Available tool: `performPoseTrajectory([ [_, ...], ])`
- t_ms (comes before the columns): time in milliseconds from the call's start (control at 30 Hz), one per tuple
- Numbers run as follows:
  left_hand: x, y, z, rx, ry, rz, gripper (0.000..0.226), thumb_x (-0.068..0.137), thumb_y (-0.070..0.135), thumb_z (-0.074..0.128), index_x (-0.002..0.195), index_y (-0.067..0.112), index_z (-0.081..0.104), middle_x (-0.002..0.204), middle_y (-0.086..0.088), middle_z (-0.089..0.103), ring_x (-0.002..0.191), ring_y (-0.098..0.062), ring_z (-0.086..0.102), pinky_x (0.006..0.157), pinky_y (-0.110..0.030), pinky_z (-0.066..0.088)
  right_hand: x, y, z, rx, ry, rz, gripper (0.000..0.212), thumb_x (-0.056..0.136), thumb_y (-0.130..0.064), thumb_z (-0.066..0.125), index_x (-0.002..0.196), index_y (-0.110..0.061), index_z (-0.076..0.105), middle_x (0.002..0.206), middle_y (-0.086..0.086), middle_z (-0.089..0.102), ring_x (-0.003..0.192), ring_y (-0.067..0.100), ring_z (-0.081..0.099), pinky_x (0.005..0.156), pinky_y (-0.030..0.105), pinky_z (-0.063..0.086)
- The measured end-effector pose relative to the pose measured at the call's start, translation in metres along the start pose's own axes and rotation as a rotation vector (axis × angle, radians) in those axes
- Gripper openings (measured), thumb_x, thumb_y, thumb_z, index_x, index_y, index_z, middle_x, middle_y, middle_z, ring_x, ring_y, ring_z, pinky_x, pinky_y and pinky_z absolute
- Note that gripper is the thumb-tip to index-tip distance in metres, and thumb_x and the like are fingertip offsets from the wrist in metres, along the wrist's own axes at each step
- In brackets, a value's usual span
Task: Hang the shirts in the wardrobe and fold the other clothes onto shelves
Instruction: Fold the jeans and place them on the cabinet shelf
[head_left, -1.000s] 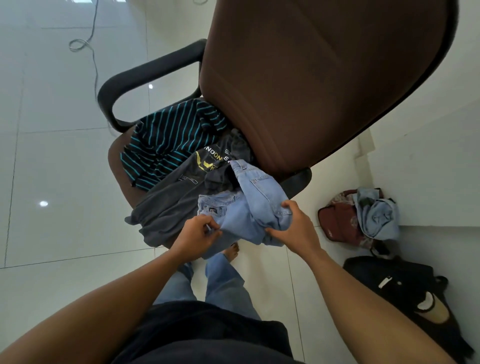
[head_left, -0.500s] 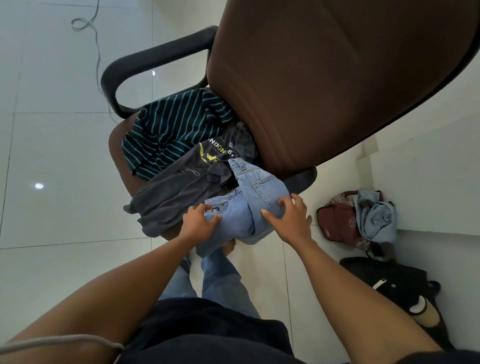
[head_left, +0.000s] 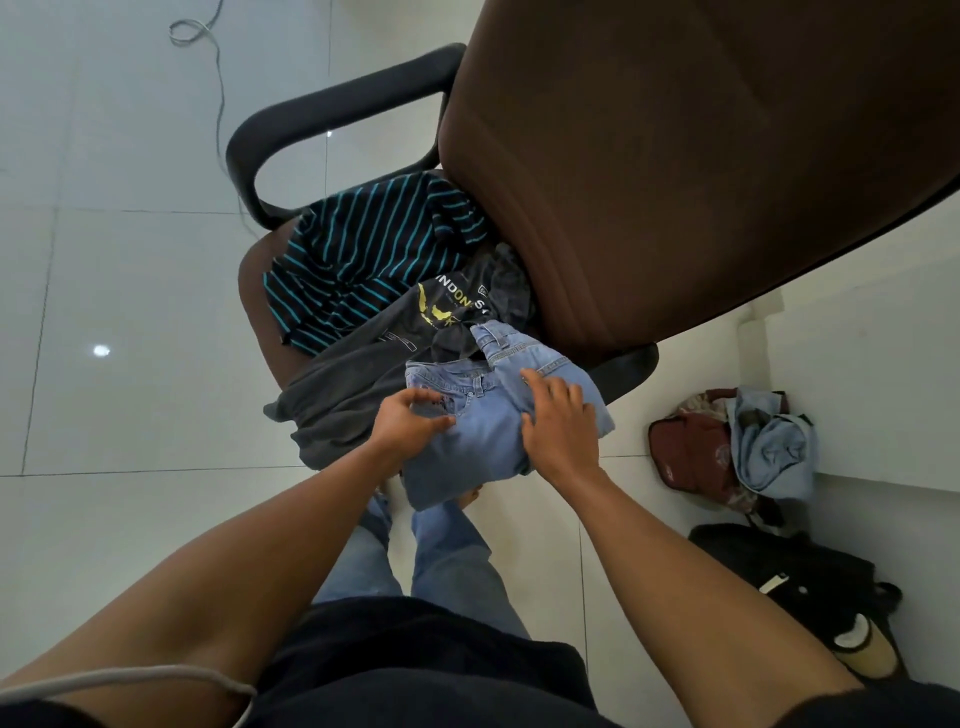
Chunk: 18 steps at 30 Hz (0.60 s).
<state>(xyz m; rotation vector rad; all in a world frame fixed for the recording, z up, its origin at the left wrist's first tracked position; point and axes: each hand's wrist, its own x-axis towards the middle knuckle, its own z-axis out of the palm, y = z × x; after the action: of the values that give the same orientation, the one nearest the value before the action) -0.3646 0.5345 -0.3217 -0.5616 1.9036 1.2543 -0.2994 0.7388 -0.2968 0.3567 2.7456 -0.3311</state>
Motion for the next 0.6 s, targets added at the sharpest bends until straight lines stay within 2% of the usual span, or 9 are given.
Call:
performPoseTrajectory([
  [67, 0.0, 0.003, -0.004, -0.04, -0.058, -0.035, 0.035, 0.077, 0.009, 0.084, 0.106, 0.022, 0.07, 0.111, -0.003, 0.065, 0.099, -0.021, 0.065, 0.089, -0.041, 0.059, -0.001, 0.004, -0.004, -0.033, -0.062, -0.046, 0.075, 0.087, -0.029, 0.072, 0.148, -0.033, 0.029, 0.146, 0.007, 0.043, 0.125, 0.03, 0.044, 0.094, 0.043, 0.046],
  [133, 0.003, 0.001, -0.008, -0.008, -0.11, -0.01, 0.047, 0.079, 0.003, 0.081, 0.12, 0.023, 0.069, 0.118, -0.007, 0.064, 0.102, -0.025, 0.066, 0.09, -0.043, 0.058, -0.003, 0.007, -0.006, -0.133, -0.145, -0.114, 0.092, 0.076, -0.029, 0.084, 0.147, -0.037, 0.026, 0.155, 0.01, 0.03, 0.127, 0.034, 0.042, 0.093, 0.045, 0.047],
  [167, 0.004, 0.001, -0.009, 0.03, -0.128, 0.012, 0.055, 0.08, 0.001, 0.079, 0.128, 0.024, 0.066, 0.123, -0.007, 0.062, 0.105, -0.025, 0.065, 0.092, -0.042, 0.058, -0.003, 0.007, -0.008, -0.178, -0.173, -0.13, 0.093, 0.076, -0.027, 0.085, 0.148, -0.036, 0.027, 0.159, 0.011, 0.023, 0.128, 0.036, 0.04, 0.093, 0.046, 0.048],
  [267, 0.002, 0.001, -0.009, 0.11, -0.152, 0.068, 0.068, 0.079, 0.001, 0.079, 0.138, 0.026, 0.057, 0.128, -0.006, 0.062, 0.107, -0.021, 0.064, 0.094, -0.036, 0.055, -0.001, 0.005, -0.011, -0.172, -0.179, -0.086, 0.086, 0.087, -0.022, 0.075, 0.155, -0.03, 0.023, 0.165, 0.007, 0.013, 0.133, 0.036, 0.038, 0.097, 0.046, 0.048],
  [367, -0.003, 0.001, -0.01, 0.221, -0.109, 0.154, 0.072, 0.078, 0.006, 0.081, 0.142, 0.027, 0.053, 0.131, 0.0, 0.06, 0.111, -0.018, 0.062, 0.09, -0.026, 0.05, 0.002, 0.002, -0.018, 0.027, -0.066, 0.07, 0.068, 0.094, -0.019, 0.059, 0.154, -0.023, 0.028, 0.161, 0.004, 0.026, 0.131, 0.033, 0.044, 0.1, 0.048, 0.047],
  [500, -0.009, 0.003, -0.016, 0.301, -0.085, 0.235, 0.083, 0.073, 0.01, 0.086, 0.144, 0.028, 0.048, 0.135, 0.002, 0.058, 0.12, -0.018, 0.059, 0.104, -0.035, 0.049, -0.008, 0.004, -0.024, 0.264, 0.12, 0.107, 0.042, 0.102, -0.023, 0.046, 0.144, -0.022, 0.048, 0.147, 0.001, 0.044, 0.128, 0.027, 0.049, 0.099, 0.044, 0.048],
  [567, -0.01, 0.005, -0.021, 0.347, -0.117, 0.253, 0.092, 0.067, 0.014, 0.09, 0.146, 0.029, 0.045, 0.137, 0.004, 0.054, 0.122, -0.017, 0.056, 0.107, -0.036, 0.047, -0.016, 0.005, -0.028, 0.295, 0.126, 0.091, 0.043, 0.102, -0.021, 0.043, 0.144, -0.03, 0.045, 0.144, 0.0, 0.042, 0.122, 0.028, 0.053, 0.088, 0.039, 0.052],
  [600, -0.011, 0.007, -0.024, 0.377, -0.137, 0.255, 0.097, 0.063, 0.017, 0.092, 0.147, 0.029, 0.043, 0.138, 0.003, 0.052, 0.124, -0.017, 0.055, 0.109, -0.037, 0.046, -0.019, 0.005, -0.03, 0.27, 0.123, 0.083, 0.048, 0.102, -0.019, 0.046, 0.147, -0.032, 0.04, 0.149, 0.001, 0.037, 0.125, 0.029, 0.052, 0.087, 0.037, 0.053],
])
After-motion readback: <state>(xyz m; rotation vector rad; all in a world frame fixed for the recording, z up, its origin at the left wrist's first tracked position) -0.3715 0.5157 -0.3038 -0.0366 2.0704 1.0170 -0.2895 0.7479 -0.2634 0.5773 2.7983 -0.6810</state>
